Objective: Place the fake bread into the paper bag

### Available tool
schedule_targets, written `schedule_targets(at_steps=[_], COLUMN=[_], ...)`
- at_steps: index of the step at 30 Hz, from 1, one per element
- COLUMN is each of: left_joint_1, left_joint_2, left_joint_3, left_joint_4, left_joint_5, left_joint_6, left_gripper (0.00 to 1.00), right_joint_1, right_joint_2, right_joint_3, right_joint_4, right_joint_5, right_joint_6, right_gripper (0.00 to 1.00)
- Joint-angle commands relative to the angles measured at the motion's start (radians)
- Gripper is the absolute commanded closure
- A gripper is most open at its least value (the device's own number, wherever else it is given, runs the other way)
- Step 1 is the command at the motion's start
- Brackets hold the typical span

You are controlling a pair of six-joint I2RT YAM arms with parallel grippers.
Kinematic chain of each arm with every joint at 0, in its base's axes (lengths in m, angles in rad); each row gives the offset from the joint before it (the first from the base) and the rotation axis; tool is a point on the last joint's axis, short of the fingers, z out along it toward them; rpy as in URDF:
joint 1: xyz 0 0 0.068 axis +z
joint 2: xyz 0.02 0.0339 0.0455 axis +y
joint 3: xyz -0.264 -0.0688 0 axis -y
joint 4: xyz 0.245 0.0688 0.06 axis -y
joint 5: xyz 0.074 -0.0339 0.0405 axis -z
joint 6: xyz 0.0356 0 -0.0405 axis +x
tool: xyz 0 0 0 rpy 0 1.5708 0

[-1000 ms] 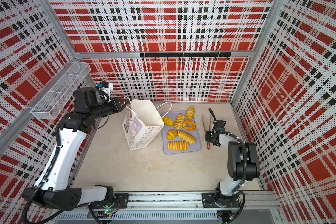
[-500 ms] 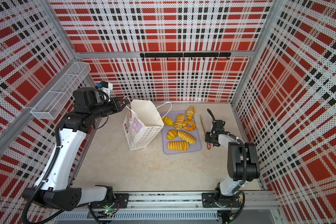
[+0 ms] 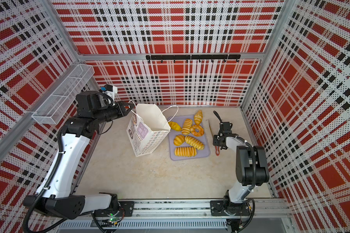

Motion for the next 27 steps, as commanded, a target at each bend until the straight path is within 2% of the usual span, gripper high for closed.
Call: schedule_targets(at_steps=[1,27], left_joint_1=[0.008,0.012], left_joint_2=[-0.021,-0.038], left_joint_3=[0.001,-0.028], left_joint_4=[0.014,0.015], left_joint_5=[0.009,0.001], left_joint_6=[0.003,0.007], left_gripper=[1.0,1.0], right_joint_1=[0.009,0.037], right_joint_2=[0.024,0.058], right_joint_3=[0.018,-0.03], right_joint_4=[-0.023,0.002], right_joint_5=[0.017,0.07], right_joint_6=[-0.013,-0.01], right_gripper=[0.54,0.54])
